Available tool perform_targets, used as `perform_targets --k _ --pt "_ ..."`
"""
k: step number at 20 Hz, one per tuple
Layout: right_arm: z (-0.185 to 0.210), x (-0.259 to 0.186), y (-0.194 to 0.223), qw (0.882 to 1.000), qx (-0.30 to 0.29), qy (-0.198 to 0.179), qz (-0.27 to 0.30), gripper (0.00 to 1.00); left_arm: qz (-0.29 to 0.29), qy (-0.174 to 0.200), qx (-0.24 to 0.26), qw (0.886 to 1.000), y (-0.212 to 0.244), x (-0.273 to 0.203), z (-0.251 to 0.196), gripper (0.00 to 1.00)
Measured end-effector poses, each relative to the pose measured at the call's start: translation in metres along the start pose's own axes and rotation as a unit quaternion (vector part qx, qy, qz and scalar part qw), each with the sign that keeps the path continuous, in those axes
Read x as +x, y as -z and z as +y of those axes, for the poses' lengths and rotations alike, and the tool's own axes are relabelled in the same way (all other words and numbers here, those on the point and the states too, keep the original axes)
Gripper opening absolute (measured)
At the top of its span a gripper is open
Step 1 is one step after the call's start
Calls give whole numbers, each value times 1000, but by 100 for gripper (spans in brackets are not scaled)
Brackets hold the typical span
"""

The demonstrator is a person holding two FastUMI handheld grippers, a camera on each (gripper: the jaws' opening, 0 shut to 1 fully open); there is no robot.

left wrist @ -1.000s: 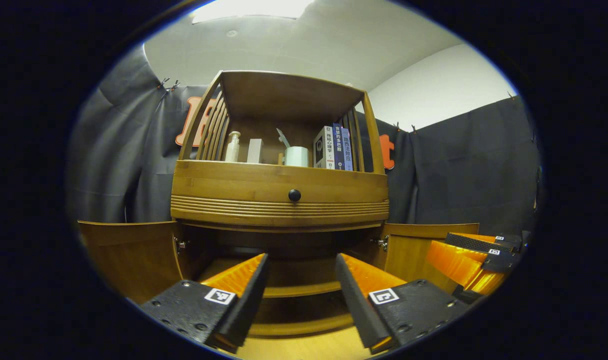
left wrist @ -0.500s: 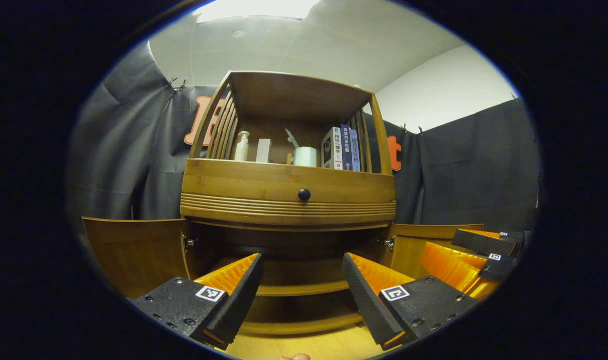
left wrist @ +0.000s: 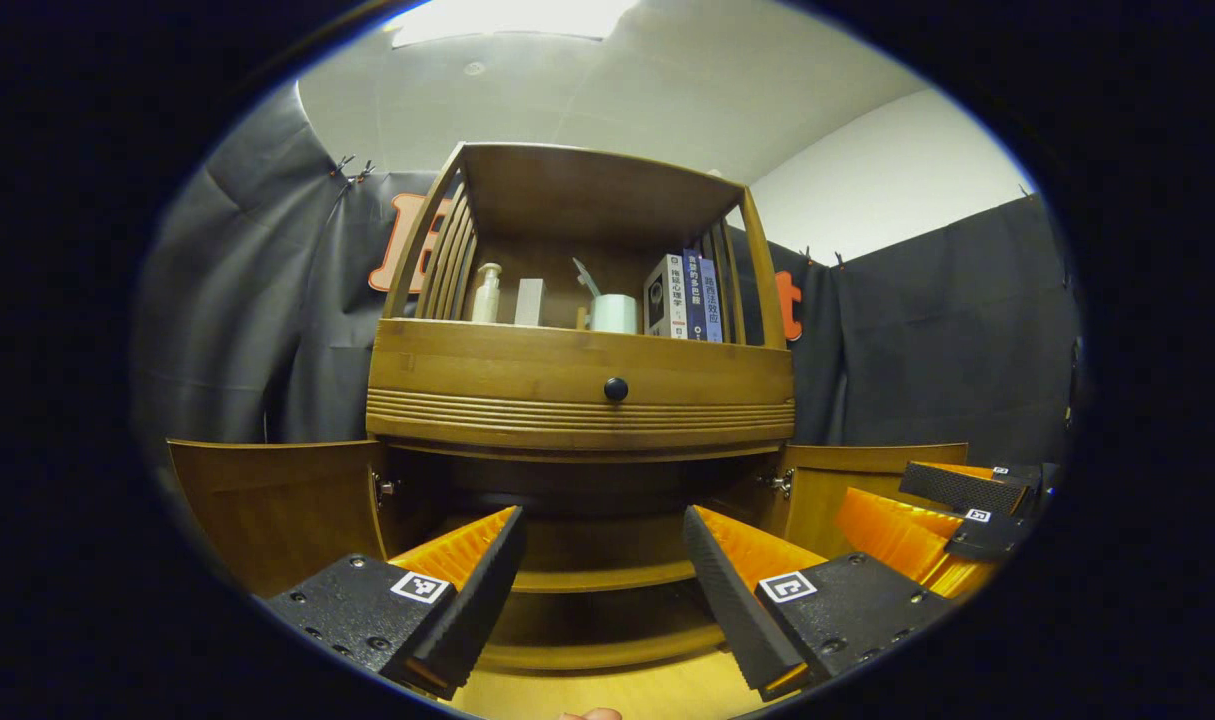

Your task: Open the right door of the double-door shoe cabinet with the right hand, and open the left door with the left hand.

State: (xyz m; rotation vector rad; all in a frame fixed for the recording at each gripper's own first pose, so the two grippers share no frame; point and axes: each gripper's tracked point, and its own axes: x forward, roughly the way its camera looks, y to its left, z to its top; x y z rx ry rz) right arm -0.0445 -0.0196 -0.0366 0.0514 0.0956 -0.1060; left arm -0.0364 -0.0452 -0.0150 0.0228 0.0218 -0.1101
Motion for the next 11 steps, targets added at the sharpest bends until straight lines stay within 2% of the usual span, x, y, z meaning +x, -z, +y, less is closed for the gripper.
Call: perform_targets --k 1,6,7,11 --pt "1 1 1 1000 0 0 1 99 1 -1 1 1000 0 0 2 94" --pt "2 15 6 1000 2 -5 0 99 5 -10 3 1000 2 0 16 94" --pt "5 15 6 1000 1 -7 0 99 5 -12 3 1000 2 -1 18 97" --pt "10 15 7 1000 -4 -9 0 99 4 -10 1 1000 1 1 21 94"
